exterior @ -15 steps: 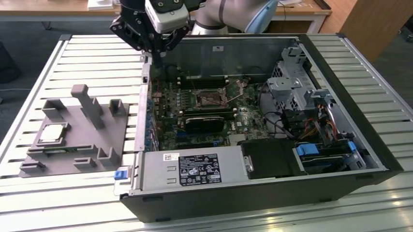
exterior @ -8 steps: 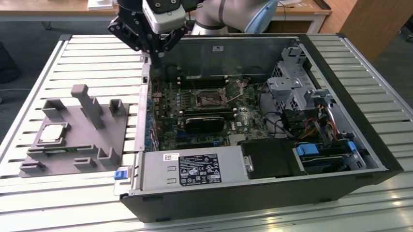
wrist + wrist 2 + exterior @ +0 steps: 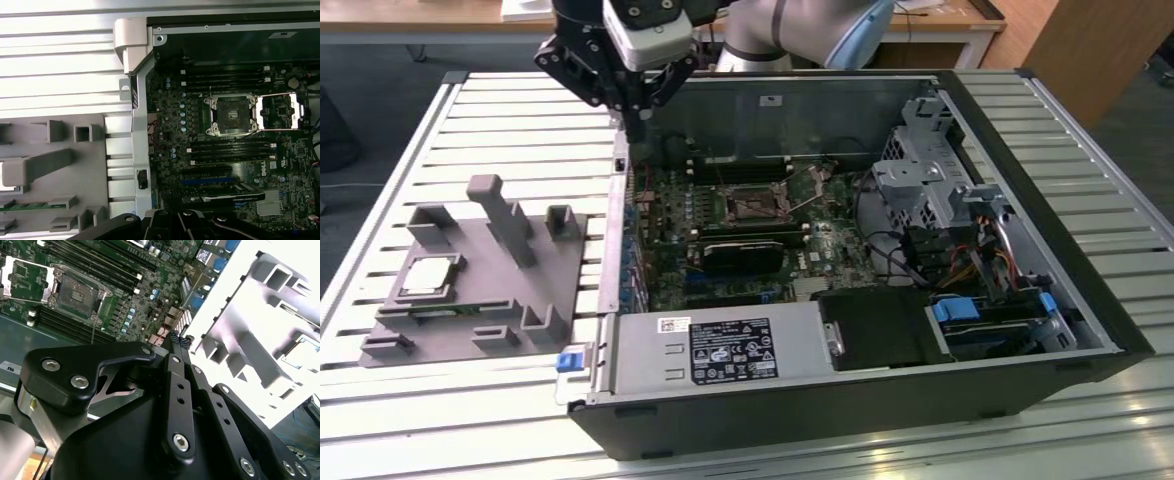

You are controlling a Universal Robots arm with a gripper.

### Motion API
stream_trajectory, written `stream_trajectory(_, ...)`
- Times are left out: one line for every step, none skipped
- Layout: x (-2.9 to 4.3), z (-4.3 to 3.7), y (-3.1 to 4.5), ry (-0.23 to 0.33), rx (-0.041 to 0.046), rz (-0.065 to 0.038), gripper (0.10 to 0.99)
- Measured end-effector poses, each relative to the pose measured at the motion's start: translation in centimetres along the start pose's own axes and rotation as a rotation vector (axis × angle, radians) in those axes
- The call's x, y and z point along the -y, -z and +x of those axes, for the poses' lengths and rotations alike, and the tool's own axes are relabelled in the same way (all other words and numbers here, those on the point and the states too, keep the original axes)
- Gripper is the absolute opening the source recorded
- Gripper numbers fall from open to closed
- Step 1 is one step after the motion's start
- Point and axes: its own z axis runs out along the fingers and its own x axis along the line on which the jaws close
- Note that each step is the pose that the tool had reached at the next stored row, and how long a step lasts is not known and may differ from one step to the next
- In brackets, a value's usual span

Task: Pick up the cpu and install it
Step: 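Reach for the cpu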

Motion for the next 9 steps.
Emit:
stream_trajectory(0.01,0.08,-0.01,0.0,0.0,0.0,0.106)
stream_trajectory(0.01,0.18,-0.01,0.0,-0.0001,0.0,0.106)
stream_trajectory(0.02,0.26,-0.02,0.0,0.0,0.0,0.106)
stream_trajectory(0.03,0.34,-0.03,0.0,0.0,0.0,0.106)
stream_trajectory(0.03,0.42,-0.03,0.0,0.0,0.0,0.106)
stream_trajectory(0.04,0.5,-0.04,0.0,0.0,0.0,0.106)
stream_trajectory(0.04,0.57,-0.04,0.0,0.0,0.0,0.106)
stream_trajectory(0.05,0.64,-0.05,0.0,0.0001,0.0,0.106)
stream_trajectory(0.06,0.72,-0.05,0.0,0.0,0.0,0.106)
